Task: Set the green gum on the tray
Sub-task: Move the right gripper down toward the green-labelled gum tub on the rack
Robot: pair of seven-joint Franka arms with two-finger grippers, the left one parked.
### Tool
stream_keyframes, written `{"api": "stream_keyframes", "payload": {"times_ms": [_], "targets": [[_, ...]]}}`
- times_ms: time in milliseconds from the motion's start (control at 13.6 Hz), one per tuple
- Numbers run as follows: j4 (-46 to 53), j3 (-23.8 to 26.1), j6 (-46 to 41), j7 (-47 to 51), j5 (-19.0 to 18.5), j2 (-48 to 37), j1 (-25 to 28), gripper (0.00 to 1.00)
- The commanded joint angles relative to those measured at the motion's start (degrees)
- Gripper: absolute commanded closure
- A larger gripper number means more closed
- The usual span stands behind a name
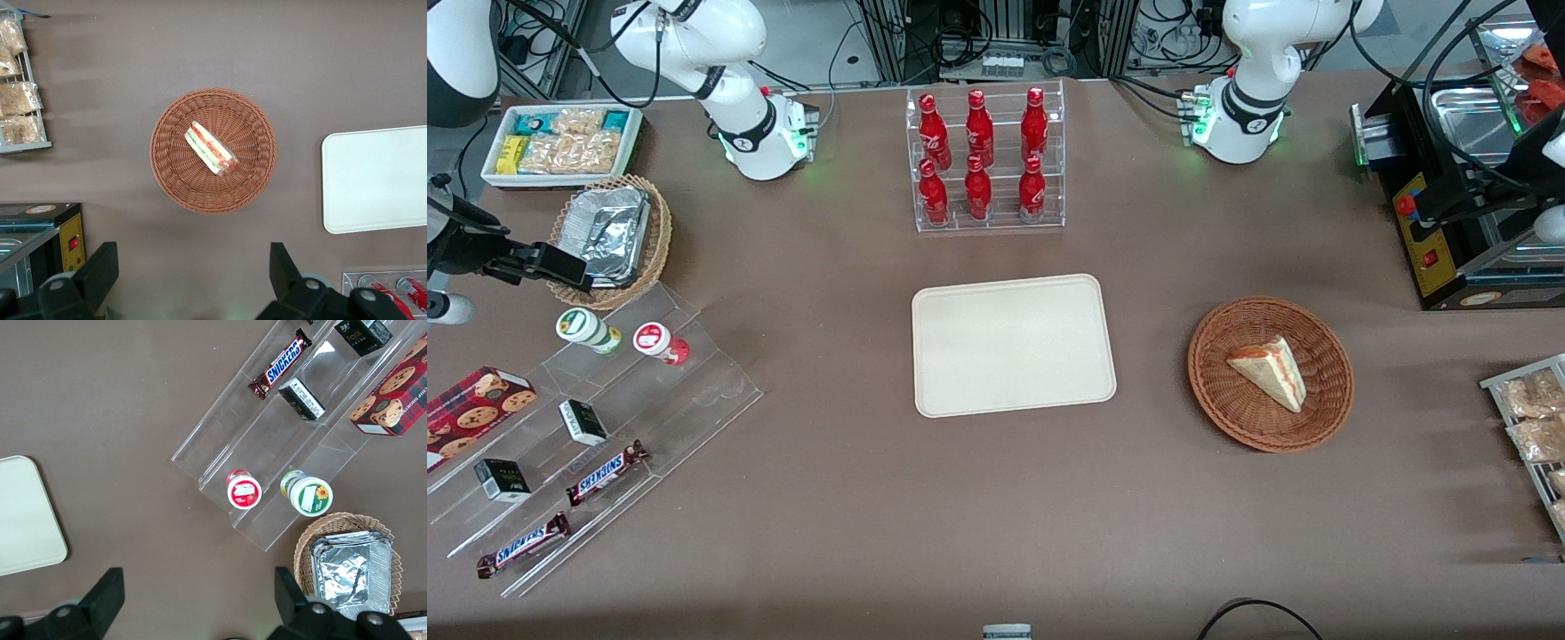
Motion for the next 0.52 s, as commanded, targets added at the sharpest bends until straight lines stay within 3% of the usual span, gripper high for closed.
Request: {"api": "stream_keyframes", "payload": {"times_ms": [0, 295, 443], "targets": [[0.6, -0.4, 1.0, 0.1, -0.5, 0.0, 0.3, 0.00], [-1.1, 0.1, 1.1, -1.4, -0.5, -0.4, 0.6, 0.00], [-3.3, 0.1, 2.7, -7.8, -0.5, -1.1, 0.5, 0.00]]}}
